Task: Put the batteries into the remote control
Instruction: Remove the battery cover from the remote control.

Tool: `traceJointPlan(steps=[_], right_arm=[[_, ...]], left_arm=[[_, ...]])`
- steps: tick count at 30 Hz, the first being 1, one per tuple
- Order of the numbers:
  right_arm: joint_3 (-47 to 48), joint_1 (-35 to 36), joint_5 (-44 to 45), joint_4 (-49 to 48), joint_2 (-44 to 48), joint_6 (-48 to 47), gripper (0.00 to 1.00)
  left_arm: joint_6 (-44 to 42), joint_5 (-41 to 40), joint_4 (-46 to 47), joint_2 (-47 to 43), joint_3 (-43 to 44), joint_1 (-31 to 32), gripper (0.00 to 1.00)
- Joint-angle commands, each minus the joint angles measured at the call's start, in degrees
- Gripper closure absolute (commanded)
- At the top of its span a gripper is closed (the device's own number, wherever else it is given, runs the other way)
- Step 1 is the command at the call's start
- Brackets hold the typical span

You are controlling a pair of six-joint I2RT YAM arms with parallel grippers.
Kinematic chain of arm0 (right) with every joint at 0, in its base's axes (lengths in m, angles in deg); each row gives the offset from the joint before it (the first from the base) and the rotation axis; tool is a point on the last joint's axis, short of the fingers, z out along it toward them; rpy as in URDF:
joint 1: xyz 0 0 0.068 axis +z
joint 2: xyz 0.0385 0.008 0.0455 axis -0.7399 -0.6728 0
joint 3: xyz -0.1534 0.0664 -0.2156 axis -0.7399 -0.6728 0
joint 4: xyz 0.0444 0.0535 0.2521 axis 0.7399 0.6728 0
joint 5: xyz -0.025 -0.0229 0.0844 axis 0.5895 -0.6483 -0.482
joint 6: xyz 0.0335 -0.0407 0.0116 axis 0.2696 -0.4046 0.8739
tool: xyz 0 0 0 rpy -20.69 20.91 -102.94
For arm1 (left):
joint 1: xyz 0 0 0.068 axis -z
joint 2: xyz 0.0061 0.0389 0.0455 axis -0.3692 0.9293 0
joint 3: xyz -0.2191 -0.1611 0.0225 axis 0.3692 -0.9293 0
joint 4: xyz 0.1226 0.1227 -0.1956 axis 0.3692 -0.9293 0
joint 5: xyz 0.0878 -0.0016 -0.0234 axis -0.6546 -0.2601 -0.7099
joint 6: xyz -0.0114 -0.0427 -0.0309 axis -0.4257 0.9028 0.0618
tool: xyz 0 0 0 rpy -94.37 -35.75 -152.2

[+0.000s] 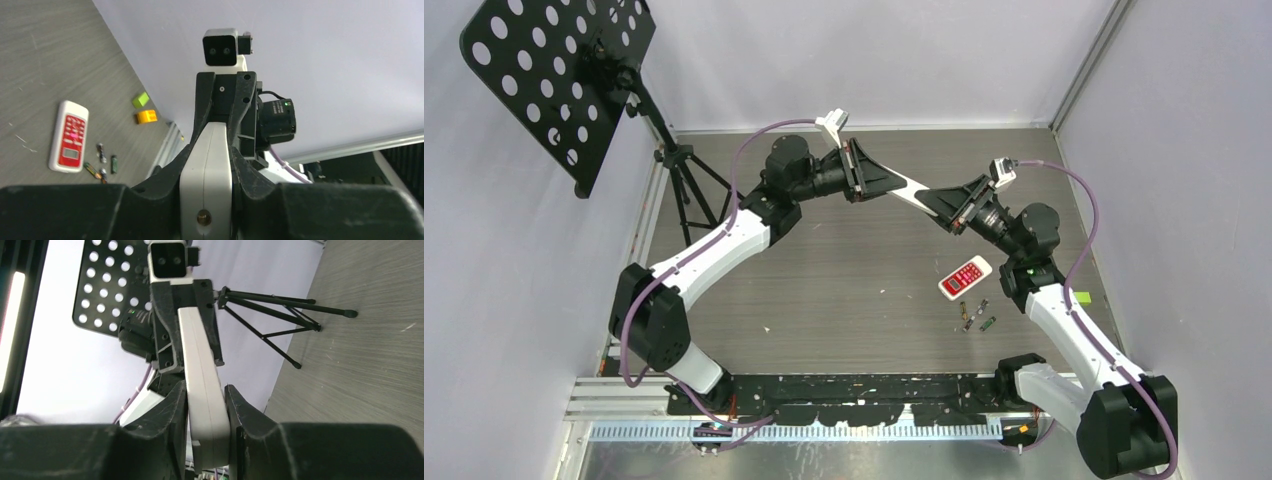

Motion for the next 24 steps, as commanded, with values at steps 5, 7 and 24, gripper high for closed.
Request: traceJointPlan(steps=[5, 7, 24], right_arm=[[-1.39, 0.25, -1.05, -6.28, 0.44, -4.02, 0.96], [-2.31, 0.29, -1.03, -7.29, 0.62, -4.88, 0.98], [-2.71, 0.29, 7.09, 3.60, -2.50, -2.83, 0.35]], left_arm=[[1.20, 2.65, -1.11, -1.62, 3.66, -1.76, 1.00], [1.64, 2.42, -1.09, -1.84, 3.82, -2.15, 1.00], [-4.39, -0.10, -4.40, -1.94, 0.47, -4.14, 1.00]])
